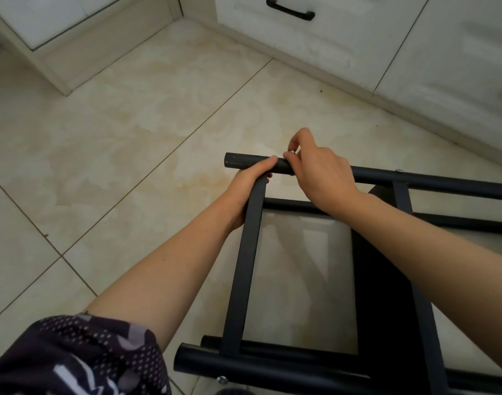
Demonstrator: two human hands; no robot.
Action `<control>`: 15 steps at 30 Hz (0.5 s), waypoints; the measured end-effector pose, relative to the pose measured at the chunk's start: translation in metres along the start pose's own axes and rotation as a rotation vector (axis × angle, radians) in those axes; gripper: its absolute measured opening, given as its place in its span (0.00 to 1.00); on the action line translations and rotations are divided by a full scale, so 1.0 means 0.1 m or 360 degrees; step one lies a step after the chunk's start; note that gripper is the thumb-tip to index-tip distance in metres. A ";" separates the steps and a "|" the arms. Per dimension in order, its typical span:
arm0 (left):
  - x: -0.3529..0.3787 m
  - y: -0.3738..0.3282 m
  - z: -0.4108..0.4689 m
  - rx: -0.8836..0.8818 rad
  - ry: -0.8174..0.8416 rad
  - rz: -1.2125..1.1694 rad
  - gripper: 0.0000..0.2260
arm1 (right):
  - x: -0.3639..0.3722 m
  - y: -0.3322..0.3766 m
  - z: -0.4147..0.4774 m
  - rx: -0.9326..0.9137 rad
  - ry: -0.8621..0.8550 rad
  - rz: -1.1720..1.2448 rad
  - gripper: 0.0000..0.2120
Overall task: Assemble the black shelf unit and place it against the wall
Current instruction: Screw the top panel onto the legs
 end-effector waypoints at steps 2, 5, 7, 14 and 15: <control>0.00 0.00 -0.01 0.0006 -0.0005 0.0001 0.12 | 0.00 -0.01 0.00 0.0001 -0.0003 0.0004 0.09; -0.01 -0.01 -0.04 0.0034 -0.0030 -0.0015 0.11 | -0.01 -0.02 0.01 0.0027 -0.0005 0.0043 0.09; -0.02 -0.01 -0.05 0.0037 -0.0039 -0.0032 0.10 | -0.01 -0.02 0.00 0.0028 -0.0003 0.0040 0.09; -0.08 0.00 -0.08 0.0047 -0.0083 -0.0018 0.11 | 0.00 -0.02 -0.01 0.0026 -0.0041 0.0019 0.10; -0.09 -0.02 -0.08 0.0053 -0.0079 -0.0016 0.11 | 0.00 -0.02 -0.01 0.0025 -0.0045 0.0012 0.10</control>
Point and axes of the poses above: each hand's wrist, its own z-axis towards the middle knuckle, its own x-axis out of the palm, y = z × x, the point moved 6 cm from there along z, towards the middle knuckle, and after that the axes turned 14 degrees about -x, right-handed, at the moved point
